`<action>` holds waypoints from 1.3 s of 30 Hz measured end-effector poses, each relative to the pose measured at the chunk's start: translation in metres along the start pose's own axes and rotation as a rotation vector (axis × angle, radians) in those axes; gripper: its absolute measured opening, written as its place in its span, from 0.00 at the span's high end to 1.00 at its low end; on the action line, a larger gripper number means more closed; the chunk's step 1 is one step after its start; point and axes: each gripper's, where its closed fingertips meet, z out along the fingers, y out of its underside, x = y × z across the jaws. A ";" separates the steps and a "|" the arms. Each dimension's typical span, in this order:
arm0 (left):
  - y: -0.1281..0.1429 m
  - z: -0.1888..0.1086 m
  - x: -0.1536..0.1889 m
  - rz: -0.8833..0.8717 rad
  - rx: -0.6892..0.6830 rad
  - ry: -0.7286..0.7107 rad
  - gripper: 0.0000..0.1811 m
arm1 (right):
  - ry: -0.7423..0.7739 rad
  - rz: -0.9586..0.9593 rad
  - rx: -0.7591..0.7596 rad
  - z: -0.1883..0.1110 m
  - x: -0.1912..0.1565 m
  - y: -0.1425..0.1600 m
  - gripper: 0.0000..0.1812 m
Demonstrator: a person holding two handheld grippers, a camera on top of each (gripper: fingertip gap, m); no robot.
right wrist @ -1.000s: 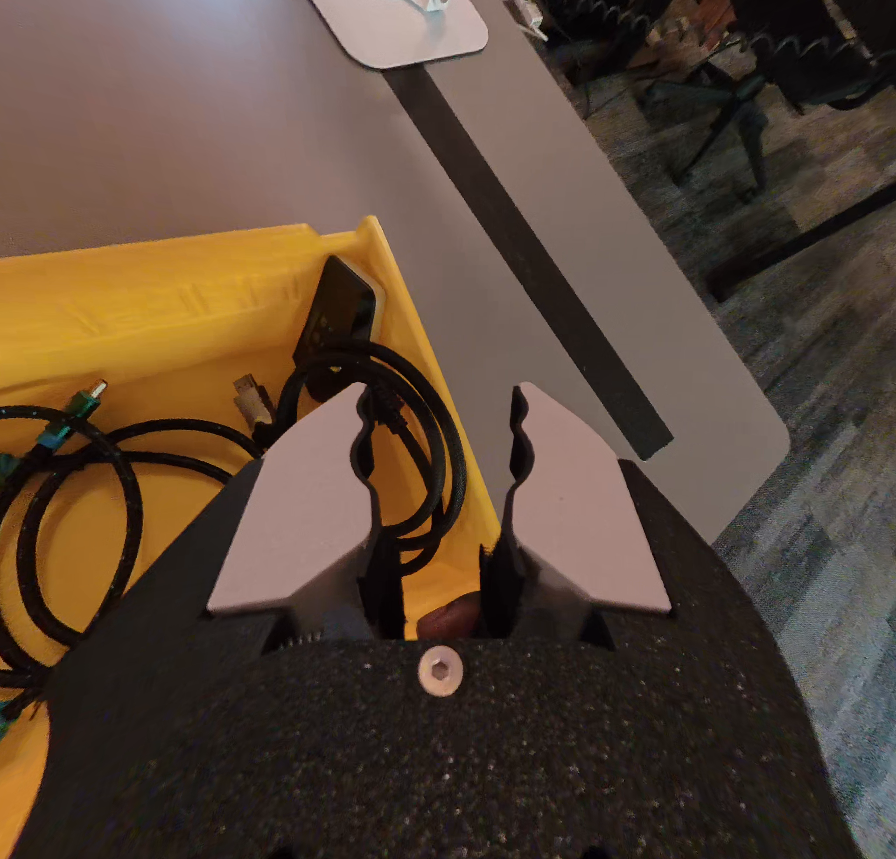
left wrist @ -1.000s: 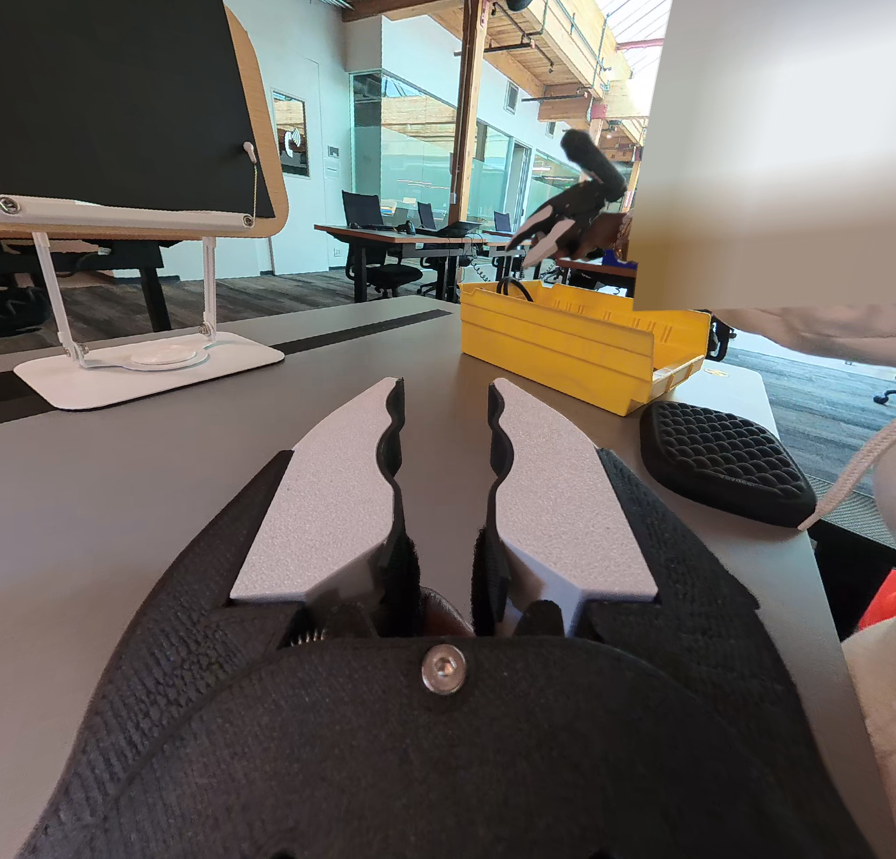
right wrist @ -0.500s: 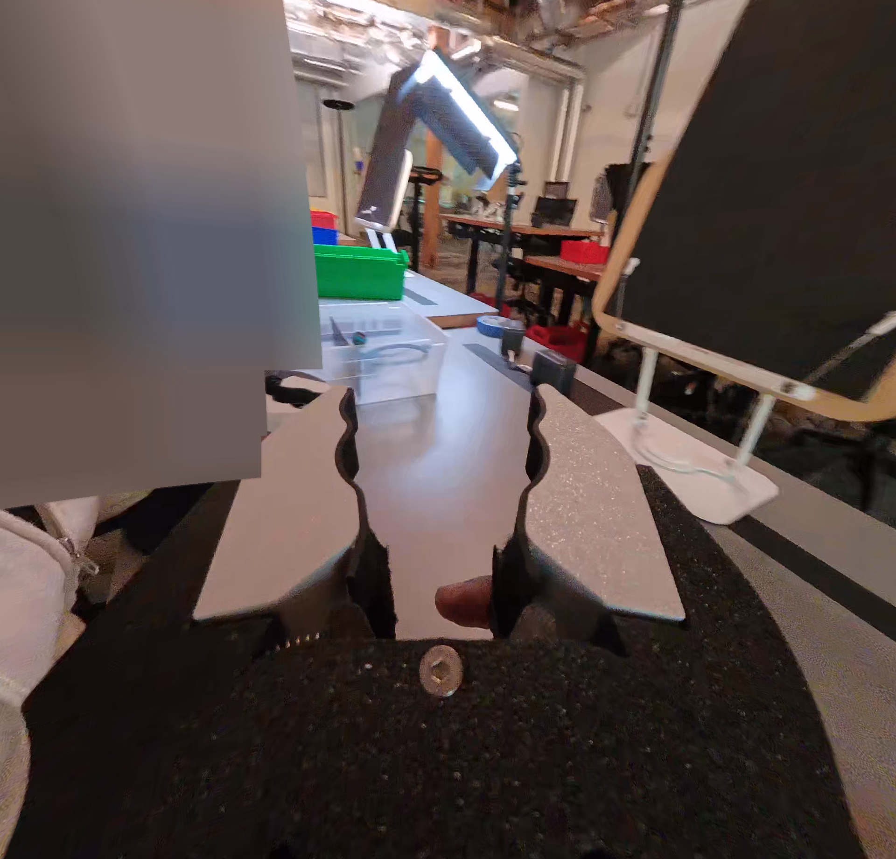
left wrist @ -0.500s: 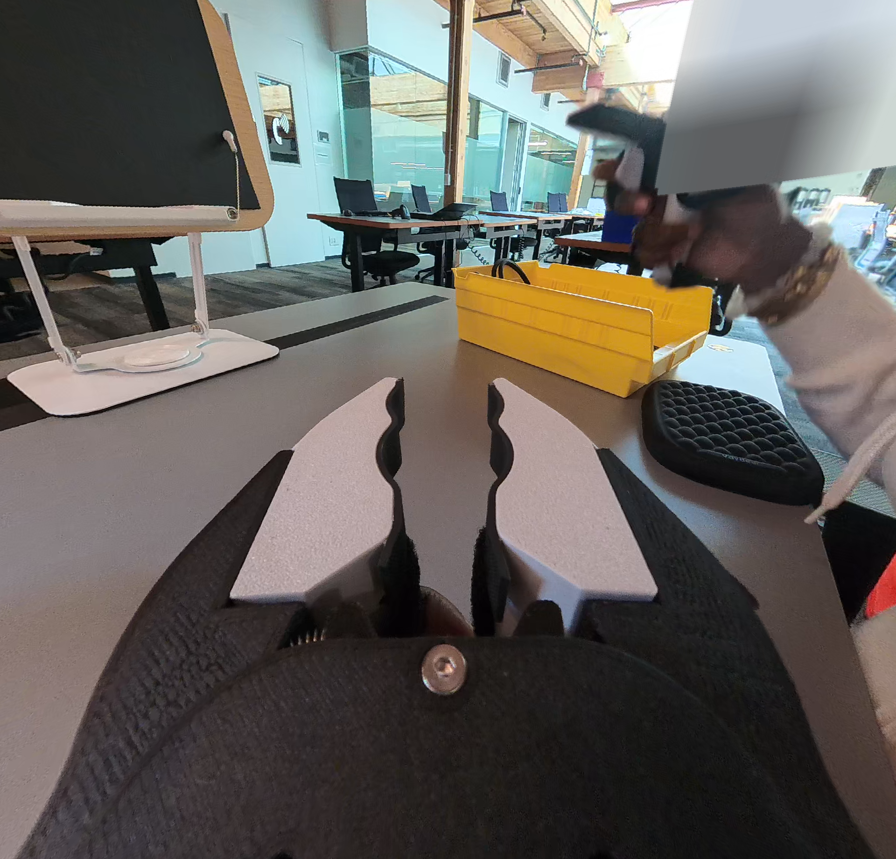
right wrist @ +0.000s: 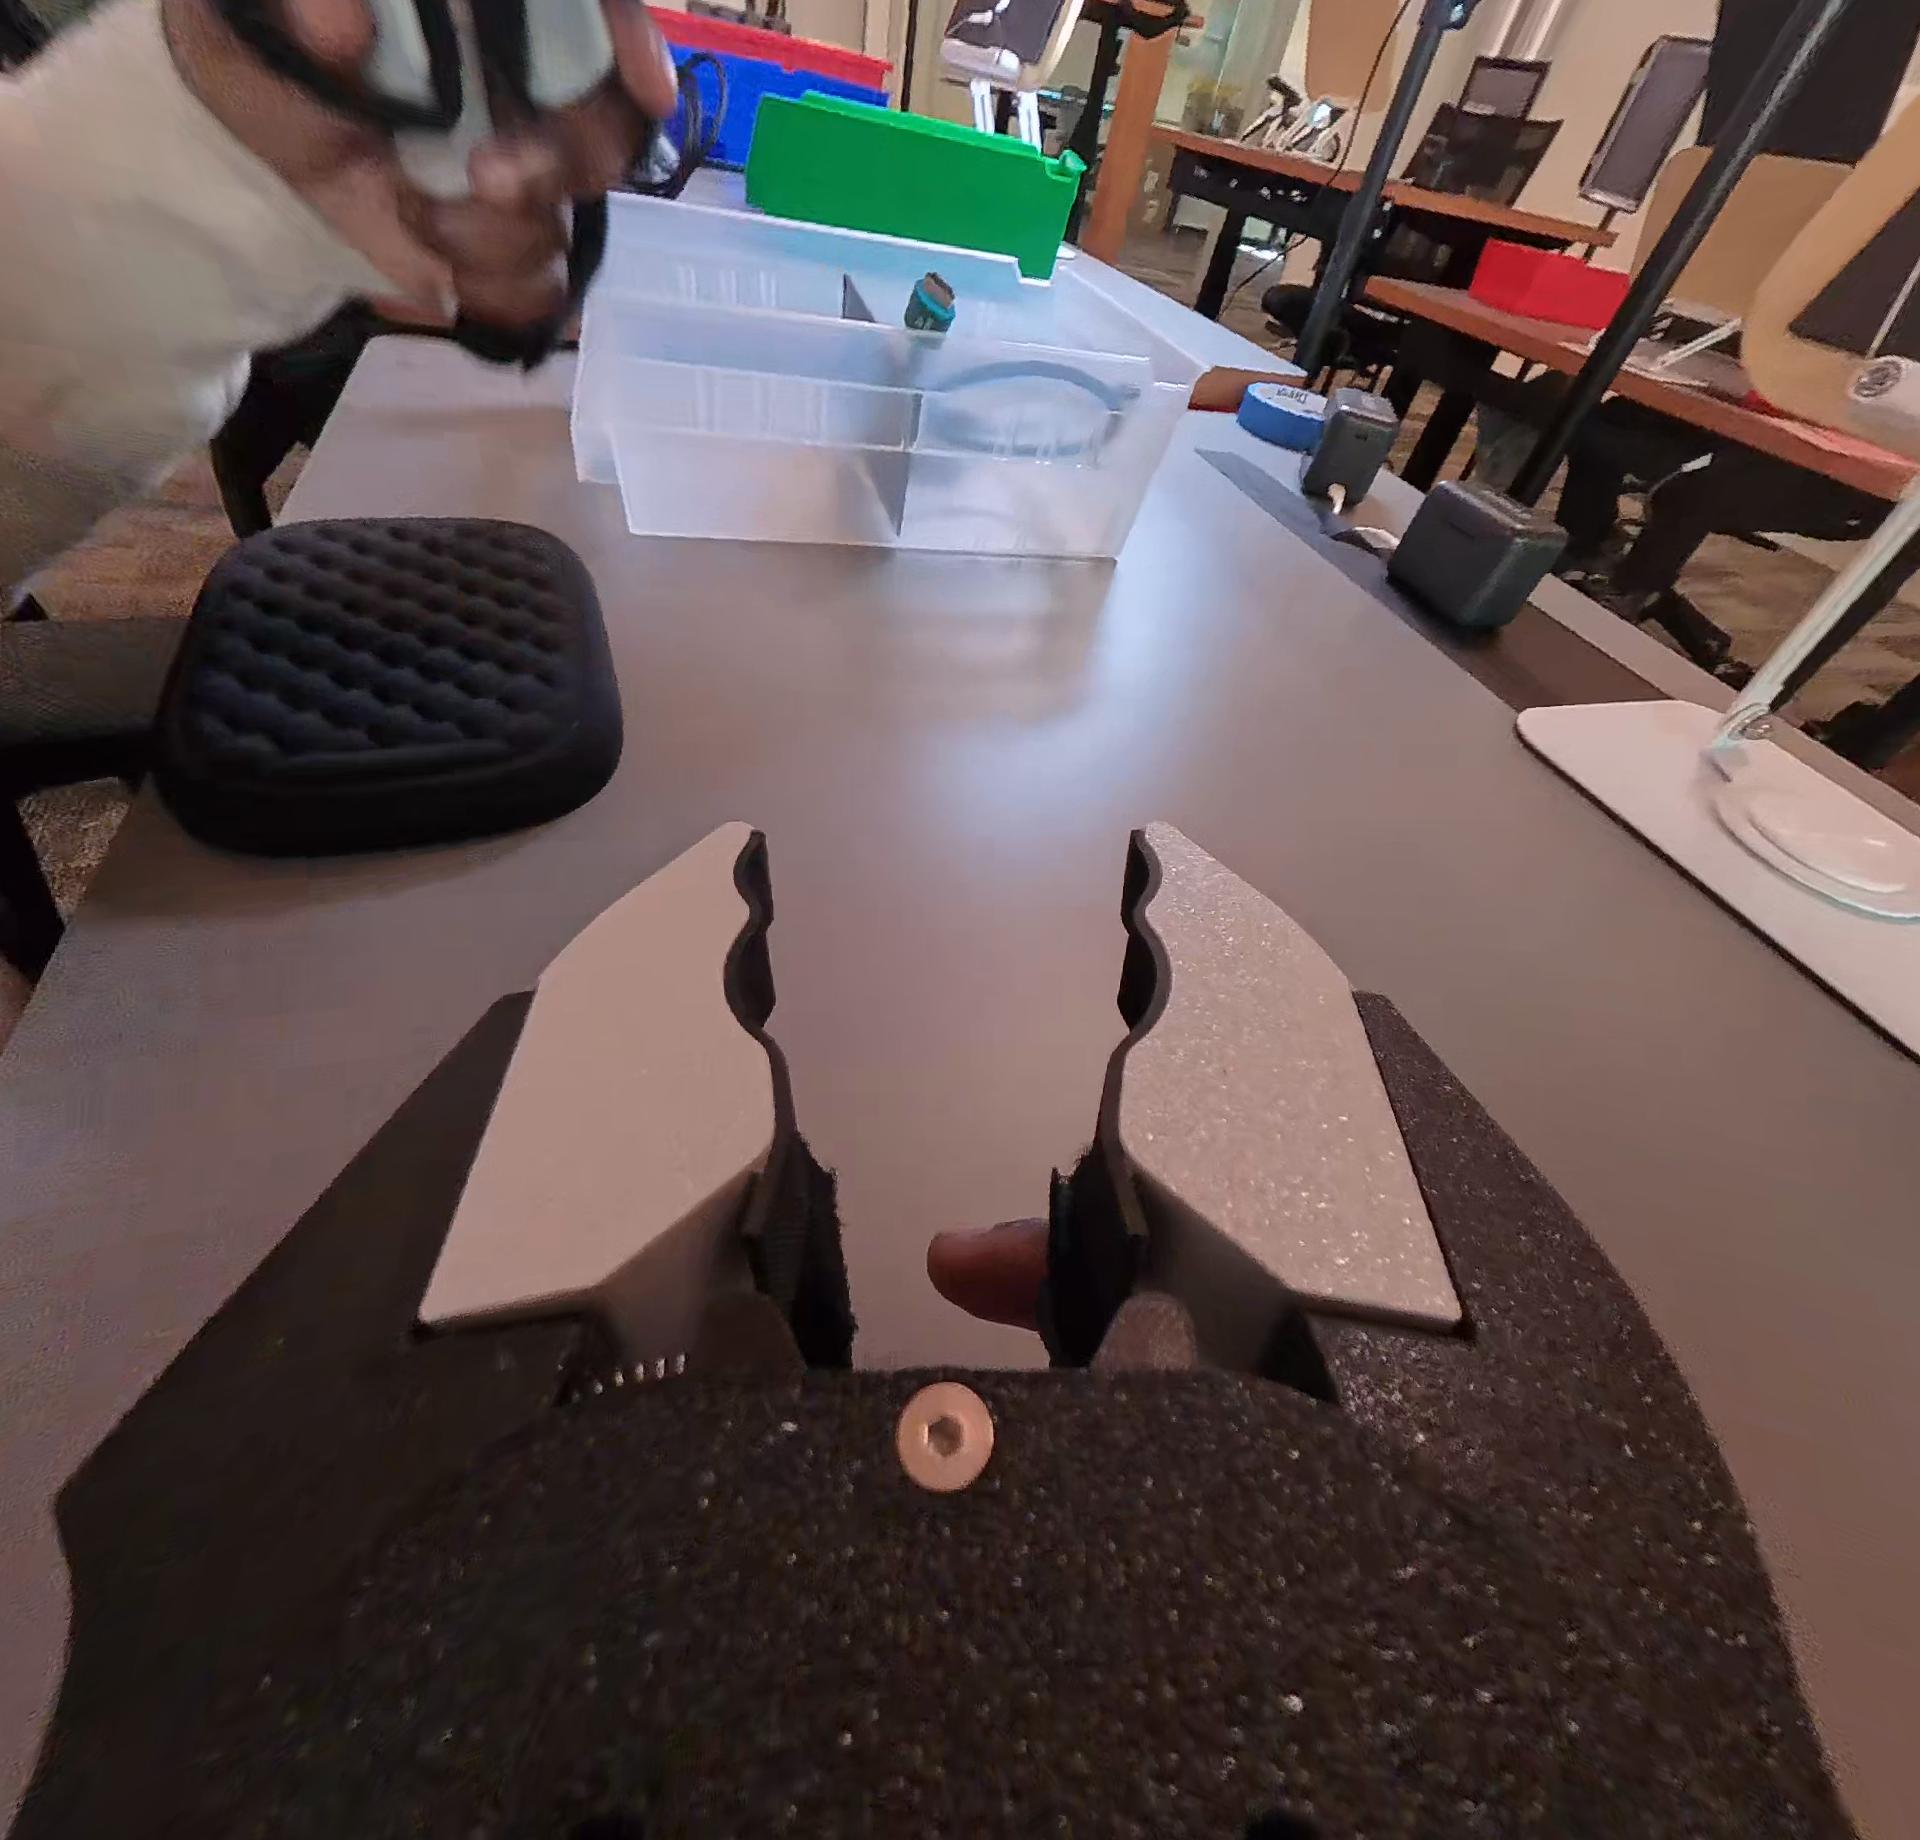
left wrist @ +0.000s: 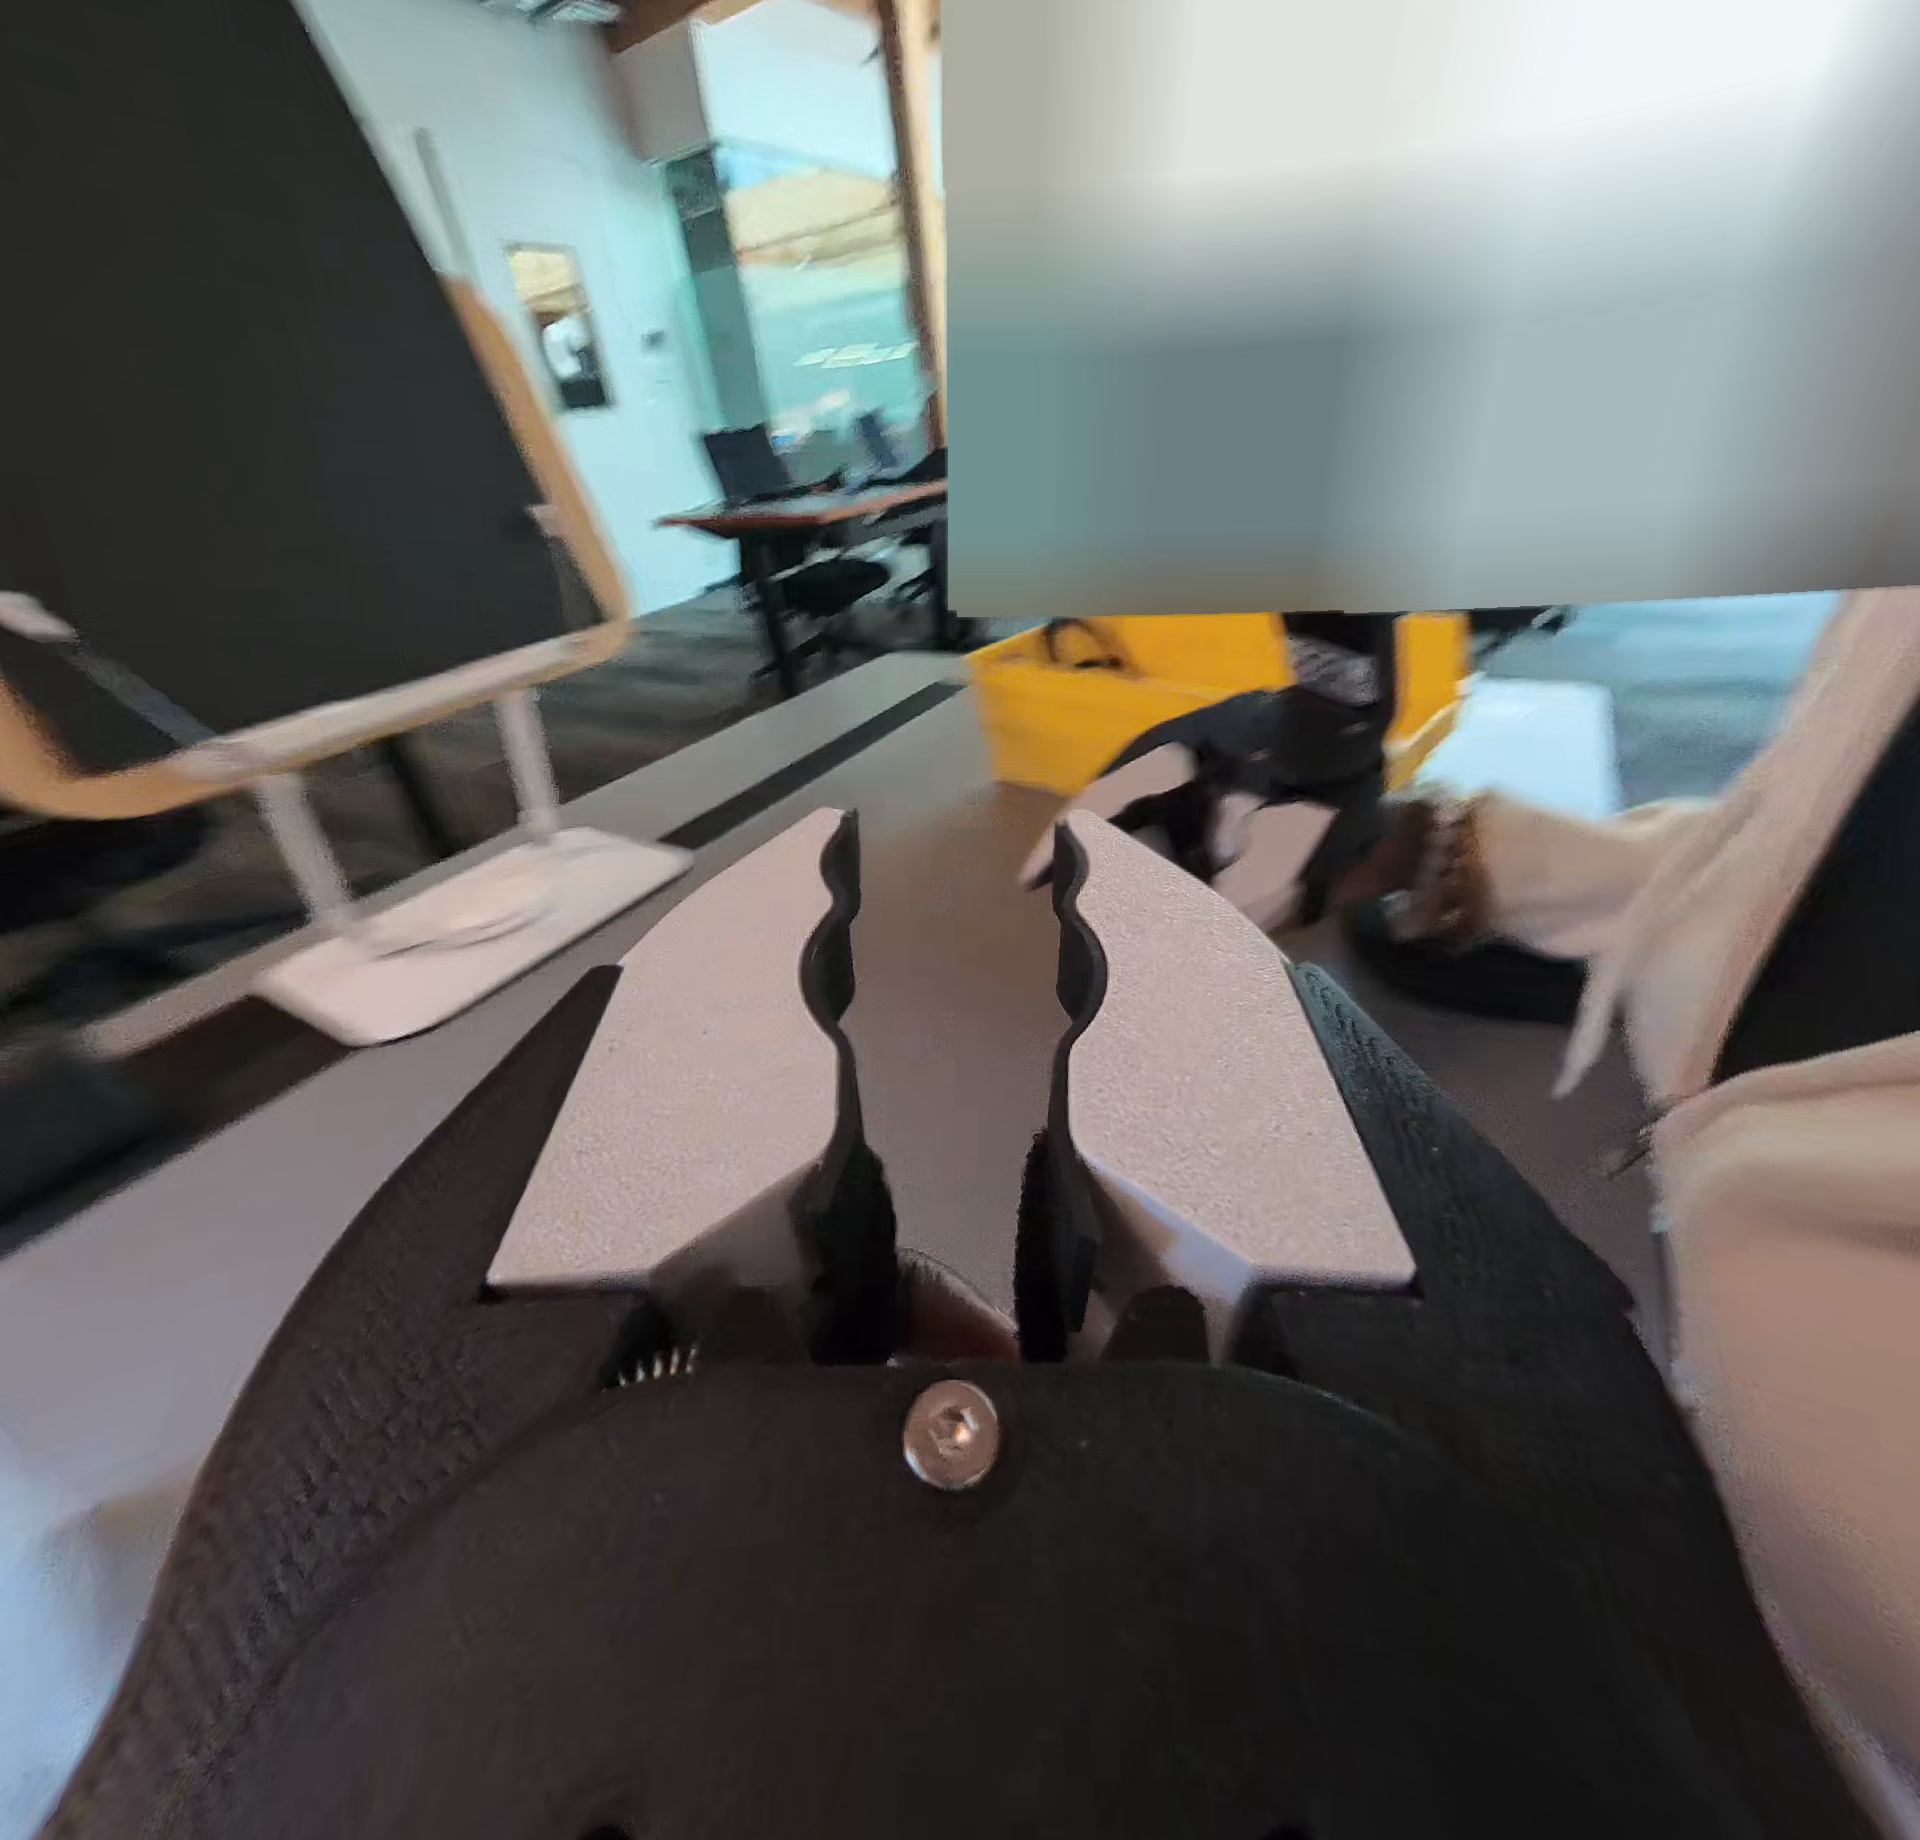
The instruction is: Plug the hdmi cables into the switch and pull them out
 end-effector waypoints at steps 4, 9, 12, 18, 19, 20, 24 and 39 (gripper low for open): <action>0.026 -0.057 -0.095 0.098 -0.409 -0.147 0.77 | -0.017 0.045 0.039 -0.003 0.000 -0.005 0.64; 0.081 -0.078 -0.155 -0.130 -0.694 -0.042 0.67 | -0.028 0.030 0.016 -0.003 -0.003 -0.002 0.64; 0.111 -0.082 -0.174 -0.143 -0.836 0.002 0.64 | -0.019 0.016 0.000 -0.003 -0.002 0.001 0.64; 0.136 -0.086 -0.175 -0.367 -0.944 0.278 0.58 | -0.048 0.056 0.025 -0.002 -0.004 0.000 0.65; 0.138 -0.088 -0.170 -0.417 -0.961 0.342 0.58 | -0.054 0.056 0.021 -0.002 -0.004 0.001 0.65; 0.140 -0.089 -0.169 -0.464 -0.977 0.386 0.56 | -0.059 0.053 0.014 -0.001 -0.005 0.002 0.65; 0.143 -0.089 -0.178 -0.561 -0.980 0.441 0.69 | -0.066 0.032 -0.012 0.001 -0.007 0.006 0.65; -0.002 -0.080 -0.203 -0.102 -0.267 0.026 0.94 | -0.097 0.027 -0.055 0.007 -0.012 0.016 0.66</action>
